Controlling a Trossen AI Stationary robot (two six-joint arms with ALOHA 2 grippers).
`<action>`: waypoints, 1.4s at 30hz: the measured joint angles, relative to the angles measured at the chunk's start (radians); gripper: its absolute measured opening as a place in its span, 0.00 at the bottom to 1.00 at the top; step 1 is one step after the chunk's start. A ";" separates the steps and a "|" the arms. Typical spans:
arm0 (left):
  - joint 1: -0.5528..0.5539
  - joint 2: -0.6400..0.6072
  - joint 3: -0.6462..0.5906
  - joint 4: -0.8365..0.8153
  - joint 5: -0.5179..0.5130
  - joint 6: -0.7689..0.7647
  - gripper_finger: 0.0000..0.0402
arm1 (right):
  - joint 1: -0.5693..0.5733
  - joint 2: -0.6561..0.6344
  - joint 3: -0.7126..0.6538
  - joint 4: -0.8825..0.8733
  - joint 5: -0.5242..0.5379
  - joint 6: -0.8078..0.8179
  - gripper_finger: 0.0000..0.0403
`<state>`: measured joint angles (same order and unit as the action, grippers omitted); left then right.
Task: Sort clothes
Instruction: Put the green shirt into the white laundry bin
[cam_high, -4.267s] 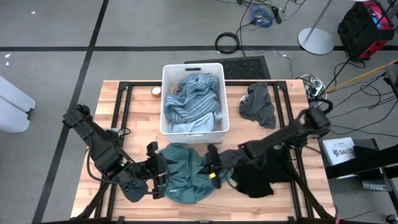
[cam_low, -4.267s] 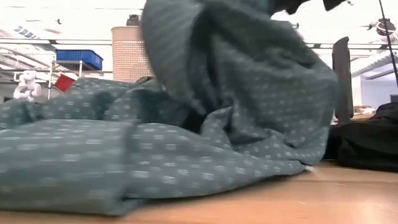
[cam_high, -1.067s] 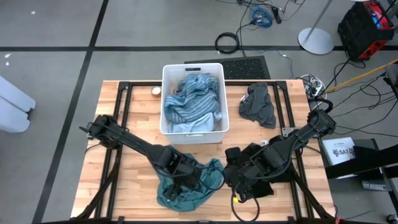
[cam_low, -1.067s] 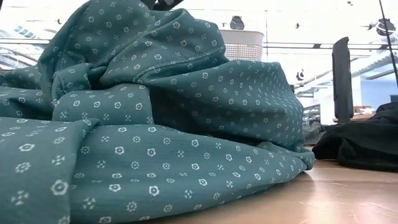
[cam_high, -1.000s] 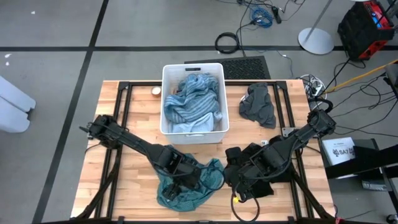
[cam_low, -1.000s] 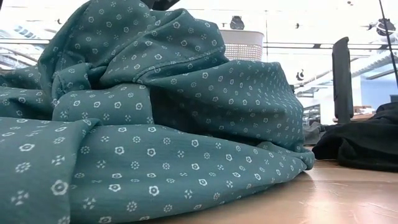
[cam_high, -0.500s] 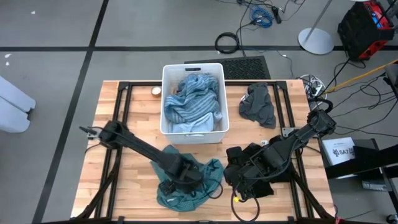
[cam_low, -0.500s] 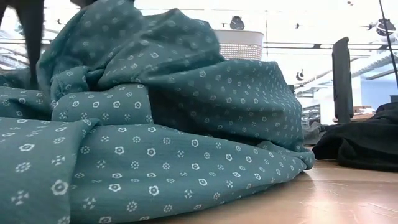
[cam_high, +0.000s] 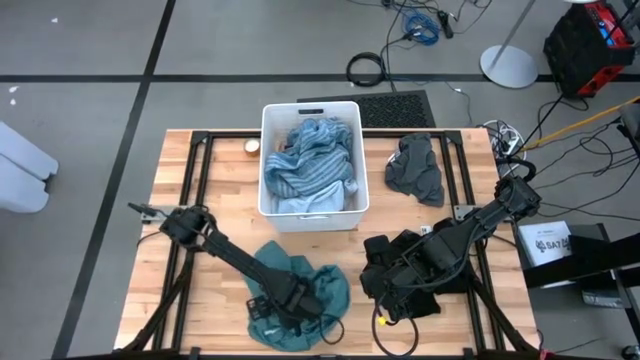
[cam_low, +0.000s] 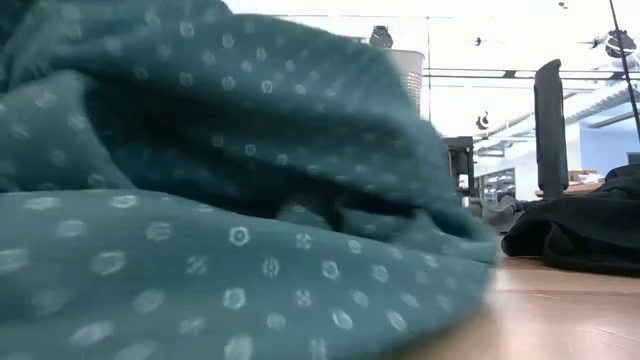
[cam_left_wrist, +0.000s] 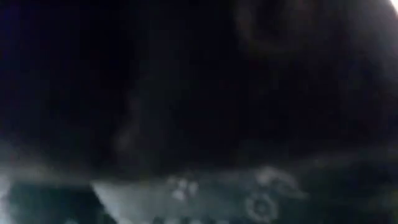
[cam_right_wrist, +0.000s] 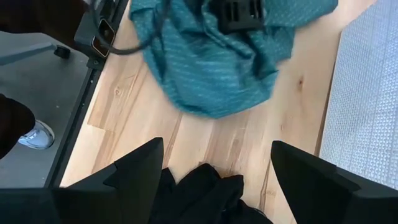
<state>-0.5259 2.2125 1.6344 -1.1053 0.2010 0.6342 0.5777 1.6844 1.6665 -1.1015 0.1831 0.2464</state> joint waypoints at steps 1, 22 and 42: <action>-0.003 0.006 0.000 0.016 -0.025 0.000 0.80 | 0.000 0.000 0.000 0.000 0.000 -0.002 0.71; -0.007 -0.047 0.012 0.158 -0.287 -0.173 0.10 | 0.047 -0.015 0.000 -0.122 0.095 0.048 0.71; 0.018 -0.543 0.011 0.299 -0.656 -0.464 0.10 | 0.209 -0.140 -0.007 -0.242 0.484 0.341 0.71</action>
<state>-0.5084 1.6695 1.6451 -0.8064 -0.4551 0.1702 0.7872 1.5447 1.6593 -1.3437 0.6672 0.5870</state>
